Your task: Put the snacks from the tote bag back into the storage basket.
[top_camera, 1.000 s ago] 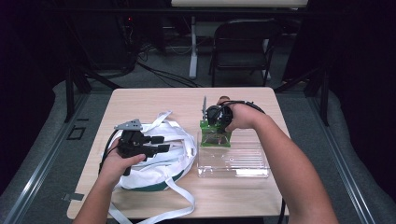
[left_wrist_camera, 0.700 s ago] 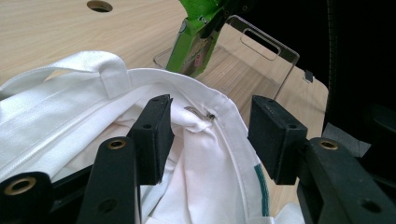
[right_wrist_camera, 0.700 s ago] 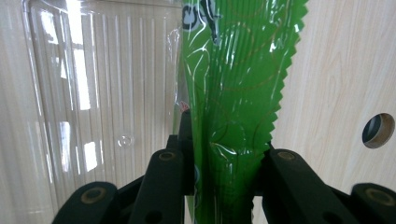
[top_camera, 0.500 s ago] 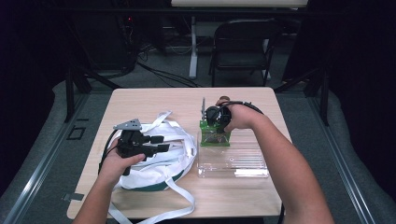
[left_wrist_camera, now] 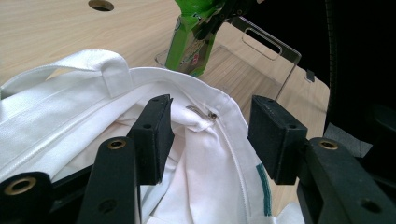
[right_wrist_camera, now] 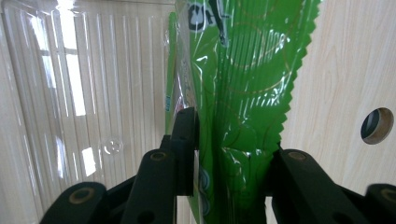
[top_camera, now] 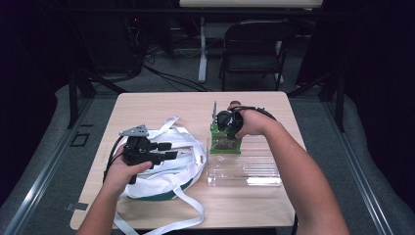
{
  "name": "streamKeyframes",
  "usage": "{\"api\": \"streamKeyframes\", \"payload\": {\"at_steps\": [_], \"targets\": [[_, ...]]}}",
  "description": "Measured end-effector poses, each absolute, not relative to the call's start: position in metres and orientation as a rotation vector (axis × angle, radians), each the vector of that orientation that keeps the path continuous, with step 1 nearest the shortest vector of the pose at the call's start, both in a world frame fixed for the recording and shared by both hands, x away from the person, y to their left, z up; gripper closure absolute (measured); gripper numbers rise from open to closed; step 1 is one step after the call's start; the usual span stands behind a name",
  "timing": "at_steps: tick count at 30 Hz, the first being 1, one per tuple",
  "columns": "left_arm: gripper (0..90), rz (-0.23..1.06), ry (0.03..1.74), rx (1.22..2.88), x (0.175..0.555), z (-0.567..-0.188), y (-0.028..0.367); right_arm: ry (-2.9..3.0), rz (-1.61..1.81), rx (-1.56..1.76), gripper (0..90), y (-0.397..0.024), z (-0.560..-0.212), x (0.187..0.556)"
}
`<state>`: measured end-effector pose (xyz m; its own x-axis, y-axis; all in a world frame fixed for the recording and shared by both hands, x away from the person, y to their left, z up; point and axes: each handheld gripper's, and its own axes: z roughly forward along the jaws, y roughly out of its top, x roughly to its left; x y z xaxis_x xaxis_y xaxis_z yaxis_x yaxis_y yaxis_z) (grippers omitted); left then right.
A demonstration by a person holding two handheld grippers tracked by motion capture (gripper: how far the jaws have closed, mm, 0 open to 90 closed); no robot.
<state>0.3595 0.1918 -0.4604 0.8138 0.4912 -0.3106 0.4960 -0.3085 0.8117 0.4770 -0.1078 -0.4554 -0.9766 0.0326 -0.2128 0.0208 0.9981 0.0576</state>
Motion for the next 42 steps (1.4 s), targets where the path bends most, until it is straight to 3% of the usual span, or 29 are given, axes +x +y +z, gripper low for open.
{"api": "streamKeyframes", "payload": {"at_steps": [10,20,42], "targets": [[49.6,-0.006,0.74,1.952,0.36,-0.46,0.193,2.887,0.097,0.045,55.1,-0.106,-0.456,0.479],[49.6,-0.004,0.741,1.949,0.36,-0.461,0.193,2.869,0.174,0.087,49.9,-0.106,-0.449,0.477],[49.6,-0.005,0.744,1.954,0.361,-0.461,0.193,2.861,0.242,0.133,45.1,-0.107,-0.432,0.468]]}}
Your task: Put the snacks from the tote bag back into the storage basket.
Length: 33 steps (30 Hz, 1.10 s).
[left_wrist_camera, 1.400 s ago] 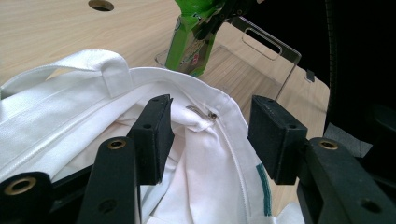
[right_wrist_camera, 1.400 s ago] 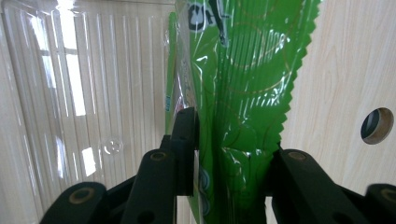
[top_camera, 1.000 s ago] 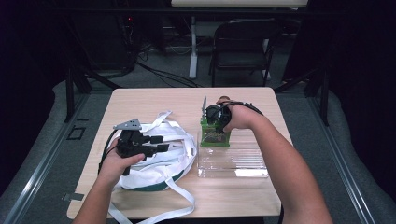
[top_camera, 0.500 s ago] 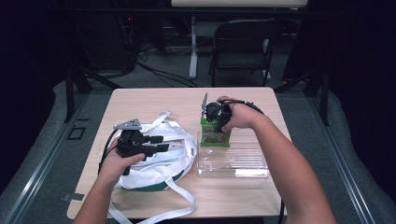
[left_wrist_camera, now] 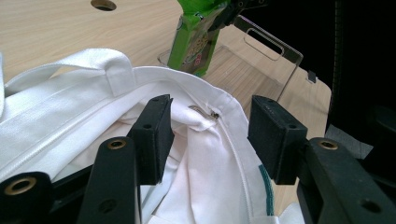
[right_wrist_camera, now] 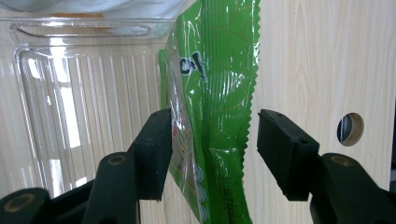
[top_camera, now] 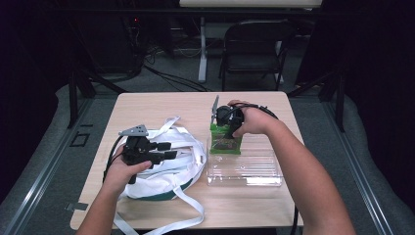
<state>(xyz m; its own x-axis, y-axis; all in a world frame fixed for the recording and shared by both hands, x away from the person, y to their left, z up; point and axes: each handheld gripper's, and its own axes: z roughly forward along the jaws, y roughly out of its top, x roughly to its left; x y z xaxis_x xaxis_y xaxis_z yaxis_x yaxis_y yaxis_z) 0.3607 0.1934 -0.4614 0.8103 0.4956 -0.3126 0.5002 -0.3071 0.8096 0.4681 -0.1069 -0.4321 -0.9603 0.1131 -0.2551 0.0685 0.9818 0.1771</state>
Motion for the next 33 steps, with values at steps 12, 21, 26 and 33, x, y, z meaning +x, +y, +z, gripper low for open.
{"api": "streamKeyframes", "payload": {"at_steps": [12,21,26,33], "targets": [[49.6,-0.005,0.748,1.945,0.36,-0.461,0.194,2.845,0.253,0.13,43.2,-0.107,-0.422,0.463],[49.6,-0.001,0.747,1.947,0.361,-0.461,0.195,2.817,0.303,0.142,42.1,-0.111,-0.411,0.456],[49.6,0.0,0.752,1.945,0.361,-0.461,0.195,2.808,0.338,0.16,42.1,-0.116,-0.403,0.449],[49.6,0.003,0.759,1.938,0.361,-0.461,0.197,2.737,0.418,0.215,42.8,-0.124,-0.392,0.431]]}}
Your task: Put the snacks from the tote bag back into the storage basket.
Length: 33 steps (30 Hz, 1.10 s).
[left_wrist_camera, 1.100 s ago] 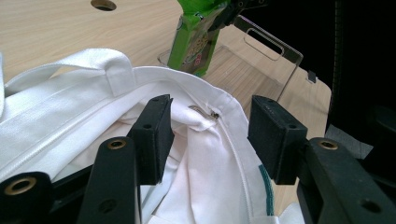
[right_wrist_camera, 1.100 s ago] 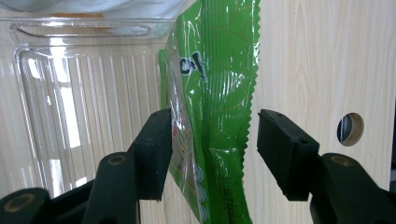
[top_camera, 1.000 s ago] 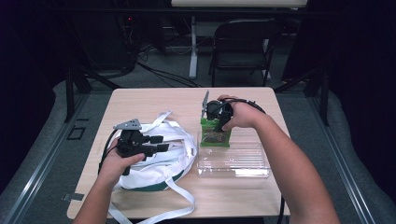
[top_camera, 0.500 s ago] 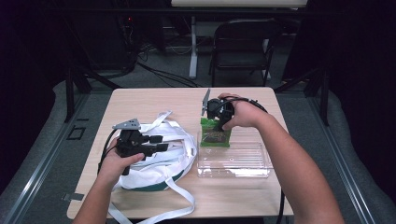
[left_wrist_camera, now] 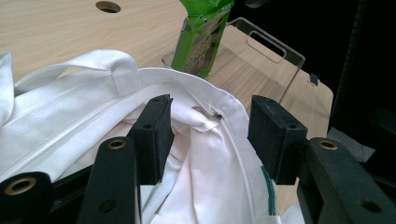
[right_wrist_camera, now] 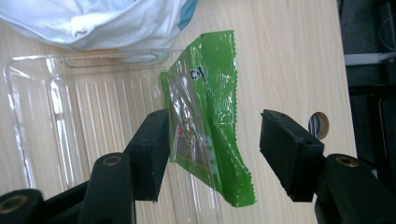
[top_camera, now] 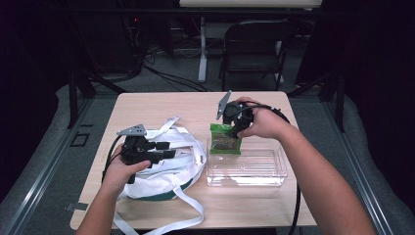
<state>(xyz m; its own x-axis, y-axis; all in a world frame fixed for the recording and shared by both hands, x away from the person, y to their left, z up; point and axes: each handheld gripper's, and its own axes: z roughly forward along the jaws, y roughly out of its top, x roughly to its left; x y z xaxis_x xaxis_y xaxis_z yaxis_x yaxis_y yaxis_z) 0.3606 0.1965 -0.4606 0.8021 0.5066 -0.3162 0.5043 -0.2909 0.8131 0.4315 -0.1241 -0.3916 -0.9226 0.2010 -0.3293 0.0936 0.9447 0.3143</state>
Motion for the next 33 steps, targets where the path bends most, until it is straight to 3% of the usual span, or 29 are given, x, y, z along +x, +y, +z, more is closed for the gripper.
{"api": "streamKeyframes", "payload": {"at_steps": [18,33], "targets": [[49.6,0.003,0.769,1.941,0.362,-0.463,0.197,2.605,0.75,0.542,45.0,-0.159,-0.393,0.397],[49.6,0.007,0.782,1.94,0.363,-0.464,0.199,2.475,0.875,0.729,44.1,-0.187,-0.421,0.358]]}}
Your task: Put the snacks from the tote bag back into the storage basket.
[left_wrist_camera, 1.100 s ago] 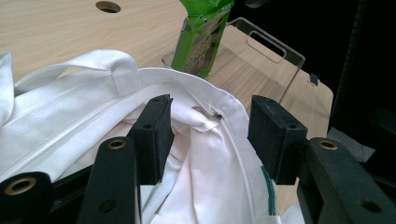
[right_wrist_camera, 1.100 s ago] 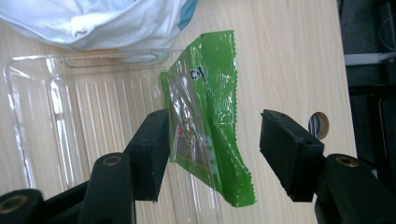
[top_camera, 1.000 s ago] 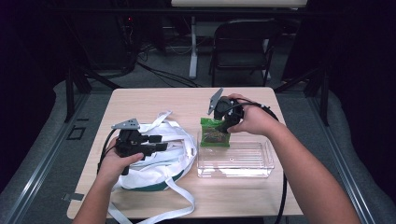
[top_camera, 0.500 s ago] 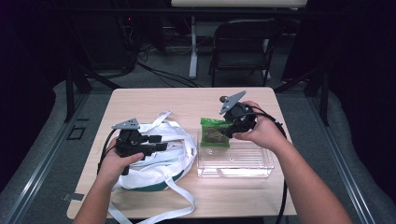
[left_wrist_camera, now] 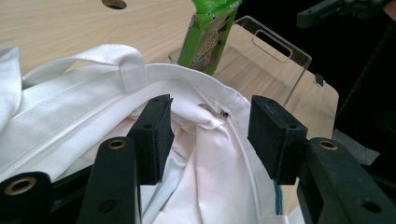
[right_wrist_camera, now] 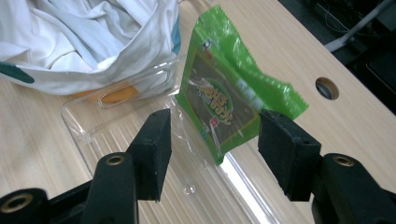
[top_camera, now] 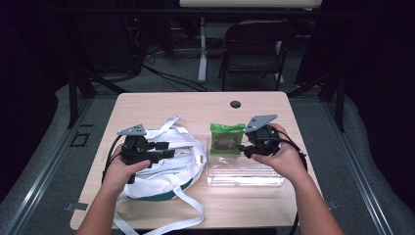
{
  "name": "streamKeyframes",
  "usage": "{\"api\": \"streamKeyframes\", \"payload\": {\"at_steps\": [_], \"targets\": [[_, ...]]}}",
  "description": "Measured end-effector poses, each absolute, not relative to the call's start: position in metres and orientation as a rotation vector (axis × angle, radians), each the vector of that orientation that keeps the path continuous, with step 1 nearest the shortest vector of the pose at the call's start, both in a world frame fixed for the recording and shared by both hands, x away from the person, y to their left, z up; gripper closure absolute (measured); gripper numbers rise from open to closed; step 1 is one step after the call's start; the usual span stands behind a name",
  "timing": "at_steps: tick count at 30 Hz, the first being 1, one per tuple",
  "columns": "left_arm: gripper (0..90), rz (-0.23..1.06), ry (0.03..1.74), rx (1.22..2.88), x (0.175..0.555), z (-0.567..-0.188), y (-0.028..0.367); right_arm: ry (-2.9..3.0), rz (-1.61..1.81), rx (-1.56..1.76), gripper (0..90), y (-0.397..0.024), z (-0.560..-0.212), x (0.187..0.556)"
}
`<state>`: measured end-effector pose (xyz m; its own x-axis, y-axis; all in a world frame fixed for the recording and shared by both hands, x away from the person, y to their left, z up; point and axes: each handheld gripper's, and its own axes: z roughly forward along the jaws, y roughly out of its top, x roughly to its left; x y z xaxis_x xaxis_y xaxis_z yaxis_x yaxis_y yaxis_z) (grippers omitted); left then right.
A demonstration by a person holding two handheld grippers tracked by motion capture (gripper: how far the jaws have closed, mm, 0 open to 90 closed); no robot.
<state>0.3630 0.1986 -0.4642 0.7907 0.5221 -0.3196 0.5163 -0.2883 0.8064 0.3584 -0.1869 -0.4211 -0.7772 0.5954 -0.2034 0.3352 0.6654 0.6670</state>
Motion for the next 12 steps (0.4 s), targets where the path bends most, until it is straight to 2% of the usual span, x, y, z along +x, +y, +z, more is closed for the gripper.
{"api": "streamKeyframes", "payload": {"at_steps": [12], "targets": [[49.2,0.01,0.804,1.934,0.365,-0.466,0.201,2.411,1.006,0.842,43.8,-0.214,-0.442,0.336]]}}
